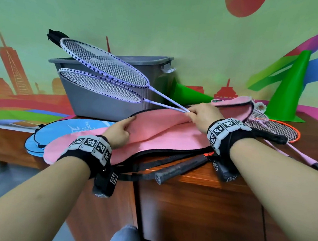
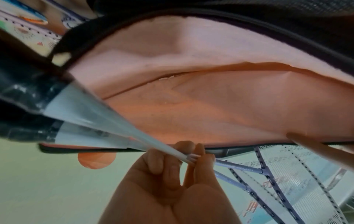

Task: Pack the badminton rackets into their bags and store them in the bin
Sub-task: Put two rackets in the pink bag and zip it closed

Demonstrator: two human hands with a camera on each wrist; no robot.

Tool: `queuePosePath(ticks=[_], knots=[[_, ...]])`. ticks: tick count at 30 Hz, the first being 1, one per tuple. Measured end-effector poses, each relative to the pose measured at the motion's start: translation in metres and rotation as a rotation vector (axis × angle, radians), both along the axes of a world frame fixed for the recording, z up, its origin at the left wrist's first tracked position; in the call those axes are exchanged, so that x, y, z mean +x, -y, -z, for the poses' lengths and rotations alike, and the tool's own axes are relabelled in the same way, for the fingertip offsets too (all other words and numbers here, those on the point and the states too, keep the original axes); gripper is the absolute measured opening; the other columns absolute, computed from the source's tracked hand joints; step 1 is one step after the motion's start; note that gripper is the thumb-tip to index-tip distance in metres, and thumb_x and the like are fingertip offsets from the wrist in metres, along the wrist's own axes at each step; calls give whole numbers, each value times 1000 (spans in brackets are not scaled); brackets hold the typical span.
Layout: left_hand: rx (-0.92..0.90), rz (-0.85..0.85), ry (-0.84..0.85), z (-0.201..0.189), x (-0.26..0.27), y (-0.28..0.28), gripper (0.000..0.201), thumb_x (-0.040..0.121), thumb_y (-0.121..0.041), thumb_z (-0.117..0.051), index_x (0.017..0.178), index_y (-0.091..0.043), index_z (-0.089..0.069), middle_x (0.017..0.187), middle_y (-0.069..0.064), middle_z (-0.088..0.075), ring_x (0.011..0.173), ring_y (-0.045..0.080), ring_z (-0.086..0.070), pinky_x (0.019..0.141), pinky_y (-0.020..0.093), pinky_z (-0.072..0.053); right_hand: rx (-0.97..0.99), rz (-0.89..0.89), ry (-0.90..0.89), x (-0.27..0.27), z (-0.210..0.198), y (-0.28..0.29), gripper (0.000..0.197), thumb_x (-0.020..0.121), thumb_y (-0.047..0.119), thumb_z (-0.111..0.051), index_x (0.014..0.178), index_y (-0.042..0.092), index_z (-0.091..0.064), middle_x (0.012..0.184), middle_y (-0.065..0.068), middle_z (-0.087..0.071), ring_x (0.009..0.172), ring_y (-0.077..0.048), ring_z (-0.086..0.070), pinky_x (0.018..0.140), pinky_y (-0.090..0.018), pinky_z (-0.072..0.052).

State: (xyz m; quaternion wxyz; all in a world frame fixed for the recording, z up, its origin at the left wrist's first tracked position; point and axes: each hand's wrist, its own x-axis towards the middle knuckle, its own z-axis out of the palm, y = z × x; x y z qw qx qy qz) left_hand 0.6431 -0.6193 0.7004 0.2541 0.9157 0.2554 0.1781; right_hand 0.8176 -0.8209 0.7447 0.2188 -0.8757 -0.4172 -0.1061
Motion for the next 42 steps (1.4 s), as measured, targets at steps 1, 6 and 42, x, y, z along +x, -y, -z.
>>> queuePosePath(ticks=[1,6,42], knots=[[-66,-21,18,-1,1,1,64,86,6,-39,145,-20,-38,147,1,-42,133,18,-41,105,17,-26,4,13,24,-1,-2,1,23,94,35,-50,78,26,-64,68,-2,-56,73,-28,-54,62,-29,-38],[-507,-57,233,-6,6,6,50,90,-4,-46,138,-19,-49,138,2,-52,122,19,-53,109,32,-37,57,56,112,-3,-13,3,25,95,33,-49,90,20,-69,72,-4,-53,76,-29,-52,63,-29,-35],[-1317,120,770,-36,3,-3,80,81,-77,-32,124,-15,-60,119,11,-67,110,30,-63,94,46,-48,-323,414,-24,63,19,63,18,80,-2,-50,71,13,-57,80,-12,-55,79,-29,-53,67,-29,-44]])
